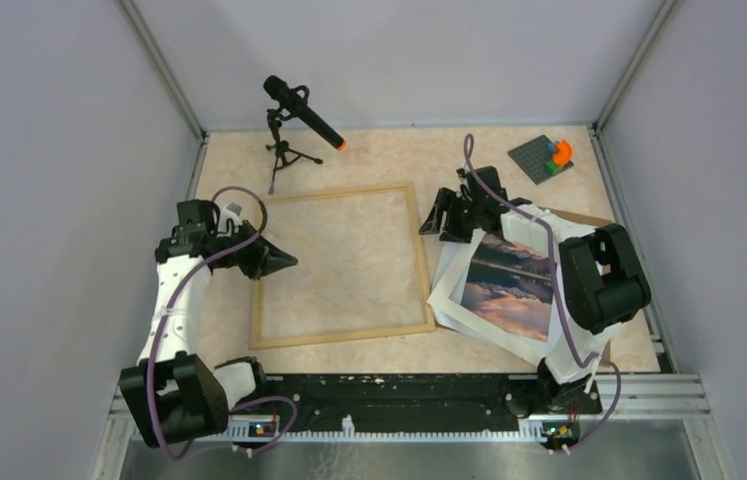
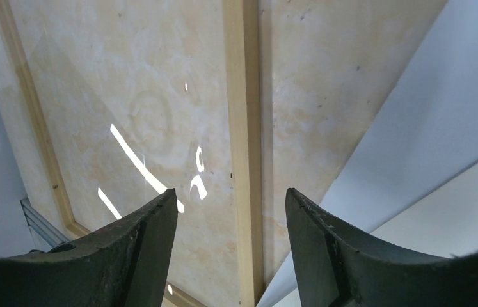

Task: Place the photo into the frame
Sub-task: Adjust the photo frame at the center of the board, then place the photo frame item in the photo frame.

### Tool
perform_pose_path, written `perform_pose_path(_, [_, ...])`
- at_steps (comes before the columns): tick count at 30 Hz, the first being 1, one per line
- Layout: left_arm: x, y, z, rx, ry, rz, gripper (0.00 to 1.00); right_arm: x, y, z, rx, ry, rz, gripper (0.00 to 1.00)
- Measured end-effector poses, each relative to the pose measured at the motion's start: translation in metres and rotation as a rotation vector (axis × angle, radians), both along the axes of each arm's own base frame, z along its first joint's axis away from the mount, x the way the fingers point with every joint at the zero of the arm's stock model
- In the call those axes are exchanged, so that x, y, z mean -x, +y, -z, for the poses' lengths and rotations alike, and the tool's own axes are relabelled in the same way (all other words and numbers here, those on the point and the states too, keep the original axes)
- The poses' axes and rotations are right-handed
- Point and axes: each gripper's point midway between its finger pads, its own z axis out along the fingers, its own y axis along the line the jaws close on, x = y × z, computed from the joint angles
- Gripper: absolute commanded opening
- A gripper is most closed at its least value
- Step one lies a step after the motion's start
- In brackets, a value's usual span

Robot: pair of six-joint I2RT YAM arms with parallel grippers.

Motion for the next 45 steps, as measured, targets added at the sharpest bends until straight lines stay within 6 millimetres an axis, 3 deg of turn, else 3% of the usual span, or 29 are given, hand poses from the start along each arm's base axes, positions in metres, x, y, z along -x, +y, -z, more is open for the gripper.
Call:
perform_pose_path(4, [0.003, -0.002, 0.008, 0.012, 0.016, 0.004, 0.00, -0.007, -0.009, -0.004, -0.010, -0.008, 0.030, 0.62])
perform_pose_path(14, [0.002, 0.000, 0.014, 0.013, 0.020, 0.019, 0.00, -0.001, -0.005, -0.001, -0.025, 0.003, 0.009, 0.61])
perform_pose_path(19, [0.001, 0.004, 0.027, -0.018, 0.034, 0.043, 0.01, 0.004, -0.006, 0.004, -0.024, 0.013, 0.003, 0.61])
perform_pose_path(30, [0.008, 0.018, 0.053, -0.137, 0.063, 0.052, 0.39, 0.011, 0.003, 0.009, 0.011, -0.008, -0.046, 0.61])
perform_pose_path(40, [0.007, 0.033, 0.078, -0.230, 0.121, 0.060, 0.59, 0.010, 0.001, 0.013, 0.044, -0.032, -0.063, 0.61])
perform_pose_path(45, [0.005, 0.035, 0.088, -0.240, 0.137, 0.089, 0.74, 0.011, 0.000, 0.020, 0.057, -0.022, -0.073, 0.61])
